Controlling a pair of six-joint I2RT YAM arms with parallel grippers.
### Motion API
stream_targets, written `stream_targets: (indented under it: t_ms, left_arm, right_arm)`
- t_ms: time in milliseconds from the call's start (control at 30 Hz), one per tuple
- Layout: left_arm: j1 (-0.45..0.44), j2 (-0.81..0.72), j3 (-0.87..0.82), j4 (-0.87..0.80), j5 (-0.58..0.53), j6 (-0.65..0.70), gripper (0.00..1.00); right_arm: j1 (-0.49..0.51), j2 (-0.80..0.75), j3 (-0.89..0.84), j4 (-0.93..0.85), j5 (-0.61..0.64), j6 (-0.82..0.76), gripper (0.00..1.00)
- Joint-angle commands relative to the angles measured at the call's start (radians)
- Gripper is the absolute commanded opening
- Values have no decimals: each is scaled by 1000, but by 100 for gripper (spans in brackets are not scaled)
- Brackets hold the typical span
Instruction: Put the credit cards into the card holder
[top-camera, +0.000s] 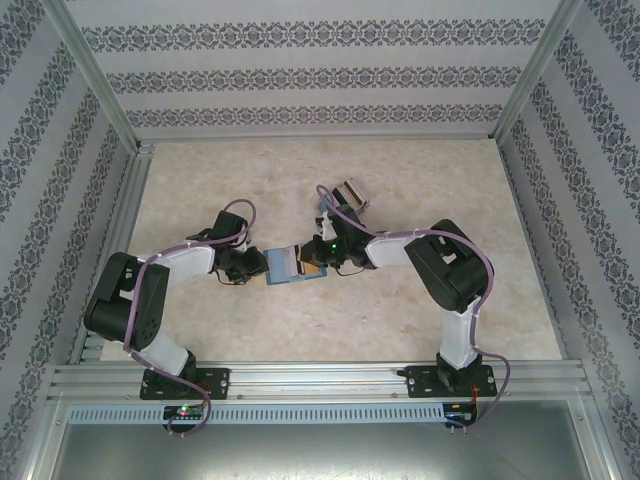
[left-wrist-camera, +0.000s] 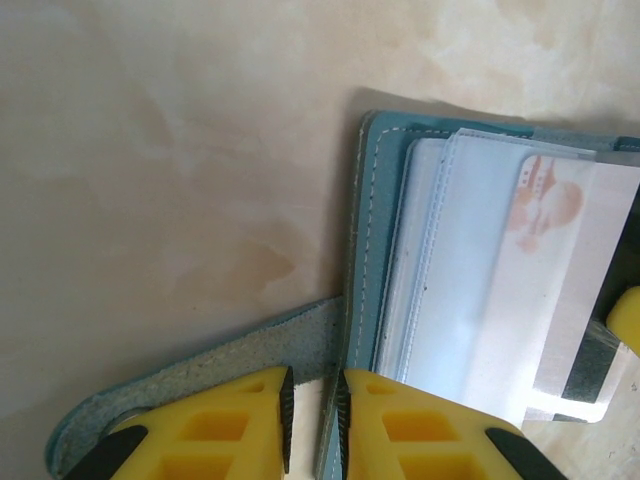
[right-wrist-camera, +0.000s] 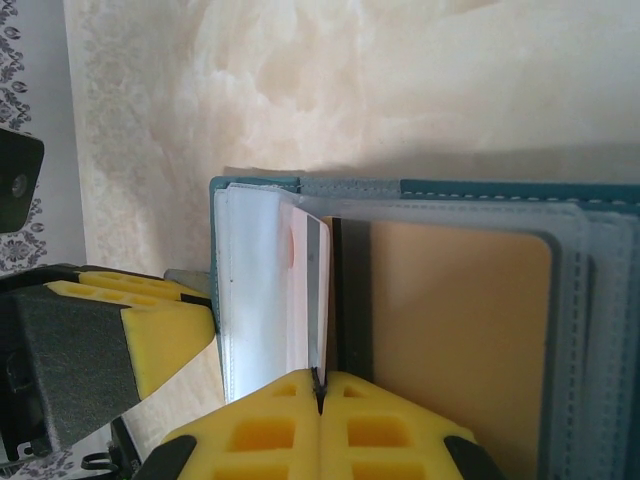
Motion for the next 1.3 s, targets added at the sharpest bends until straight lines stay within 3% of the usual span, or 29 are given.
stream_targets:
  t_ms: [0,600,833,1267]
  left_arm:
    - [4,4,8,-16,20,6,22]
    - [3,9,17,-11,27,3,21]
    - [3,0,15,-14,20,4,20]
    - [9,-2,77,-103,-47,55,17]
  right_arm:
    - [1,32,21,7,49,3,6]
    - [72,90,87,-6,68,11,7]
    - [84,112,122,-46,13,-16,7]
    - [71,100,211,-295,-57,-182,7]
